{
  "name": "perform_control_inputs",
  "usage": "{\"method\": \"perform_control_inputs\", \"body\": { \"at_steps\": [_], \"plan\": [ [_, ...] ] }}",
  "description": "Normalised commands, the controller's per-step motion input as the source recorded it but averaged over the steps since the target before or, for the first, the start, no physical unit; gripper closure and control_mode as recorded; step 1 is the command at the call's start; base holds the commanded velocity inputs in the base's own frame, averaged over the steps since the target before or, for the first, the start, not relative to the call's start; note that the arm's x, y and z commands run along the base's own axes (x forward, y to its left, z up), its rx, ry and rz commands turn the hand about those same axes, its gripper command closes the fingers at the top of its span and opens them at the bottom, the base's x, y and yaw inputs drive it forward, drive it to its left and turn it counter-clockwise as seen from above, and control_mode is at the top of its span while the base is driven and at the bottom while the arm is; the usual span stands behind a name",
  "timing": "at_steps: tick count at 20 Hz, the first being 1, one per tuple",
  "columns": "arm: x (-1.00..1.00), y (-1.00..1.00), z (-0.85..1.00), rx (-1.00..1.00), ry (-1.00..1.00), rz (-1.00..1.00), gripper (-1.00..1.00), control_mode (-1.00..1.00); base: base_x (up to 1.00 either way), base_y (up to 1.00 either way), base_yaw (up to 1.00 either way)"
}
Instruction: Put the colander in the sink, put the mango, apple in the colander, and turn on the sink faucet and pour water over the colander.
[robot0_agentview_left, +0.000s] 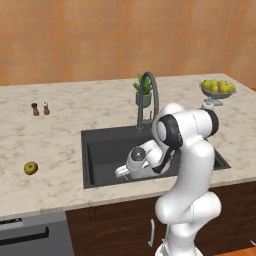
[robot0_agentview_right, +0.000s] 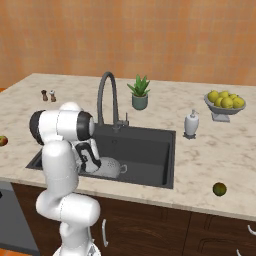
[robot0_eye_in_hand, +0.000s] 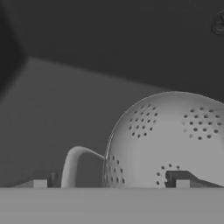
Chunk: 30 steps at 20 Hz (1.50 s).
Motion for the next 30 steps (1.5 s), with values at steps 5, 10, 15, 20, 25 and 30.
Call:
{"method": "perform_control_inputs", "body": {
  "at_steps": [5, 10, 15, 20, 25, 30],
  "plan": [
    [-0.03, 0.21, 0.56, 0.0, 0.0, -0.08, -1.0, -1.0, 0.0, 0.0, 0.0],
    [-0.04, 0.38, 0.64, 0.0, 0.0, -0.1, -1.0, -1.0, 0.0, 0.0, 0.0],
    [-0.02, 0.17, 0.81, 0.0, 0.03, -0.1, -1.0, -1.0, 0.0, 0.0, 0.0],
    [-0.11, 0.06, 0.88, 0.0, 0.07, -0.09, -1.0, -1.0, 0.0, 0.0, 0.0],
    [-0.11, 0.0, 1.0, 0.0, 0.13, -0.07, -1.0, -1.0, 0.0, 0.0, 0.0],
    [-0.03, 0.14, 1.0, -0.01, 0.15, -0.06, -1.0, -1.0, 0.0, 0.0, 0.0]
  ]
}}
